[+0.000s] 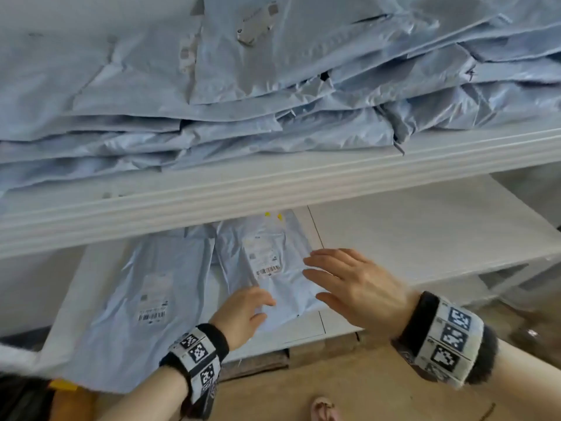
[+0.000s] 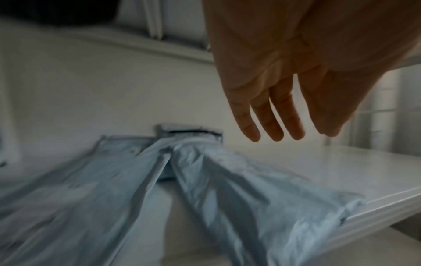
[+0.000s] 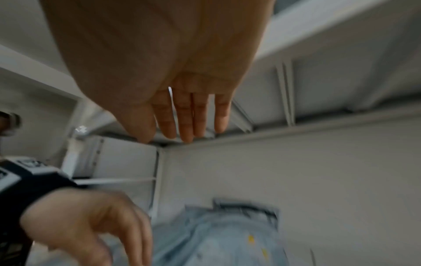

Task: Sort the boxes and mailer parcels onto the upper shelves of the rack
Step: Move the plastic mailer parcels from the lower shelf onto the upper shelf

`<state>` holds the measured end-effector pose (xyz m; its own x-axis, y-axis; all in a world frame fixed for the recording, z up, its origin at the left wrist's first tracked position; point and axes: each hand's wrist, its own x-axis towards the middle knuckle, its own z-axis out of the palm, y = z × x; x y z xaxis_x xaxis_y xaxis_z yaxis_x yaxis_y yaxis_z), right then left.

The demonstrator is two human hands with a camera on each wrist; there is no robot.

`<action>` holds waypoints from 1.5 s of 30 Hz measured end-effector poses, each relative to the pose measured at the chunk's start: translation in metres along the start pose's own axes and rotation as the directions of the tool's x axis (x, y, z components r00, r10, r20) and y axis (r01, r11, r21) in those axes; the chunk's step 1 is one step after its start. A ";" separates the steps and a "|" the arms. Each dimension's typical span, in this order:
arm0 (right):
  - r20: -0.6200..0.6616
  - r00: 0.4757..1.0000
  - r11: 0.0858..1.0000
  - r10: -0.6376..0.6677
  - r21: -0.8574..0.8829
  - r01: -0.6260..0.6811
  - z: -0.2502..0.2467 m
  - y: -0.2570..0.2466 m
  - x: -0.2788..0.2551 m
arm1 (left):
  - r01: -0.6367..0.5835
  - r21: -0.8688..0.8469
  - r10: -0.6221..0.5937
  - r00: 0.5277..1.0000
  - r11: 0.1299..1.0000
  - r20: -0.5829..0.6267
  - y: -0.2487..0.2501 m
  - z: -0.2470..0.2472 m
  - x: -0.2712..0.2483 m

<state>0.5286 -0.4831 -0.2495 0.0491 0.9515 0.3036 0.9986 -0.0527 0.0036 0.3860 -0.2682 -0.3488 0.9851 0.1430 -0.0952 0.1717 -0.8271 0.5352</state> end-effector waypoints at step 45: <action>0.677 0.497 0.306 0.543 0.391 -0.868 0.171 0.146 -0.007 | 0.507 -0.728 -0.726 0.687 0.462 0.018 -0.018 0.056 0.076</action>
<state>0.6771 -0.4456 -0.4137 0.5799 0.6493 -0.4921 0.2706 -0.7233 -0.6353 0.4577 -0.2726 -0.4131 0.5524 0.6891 -0.4690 0.5803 0.0859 0.8098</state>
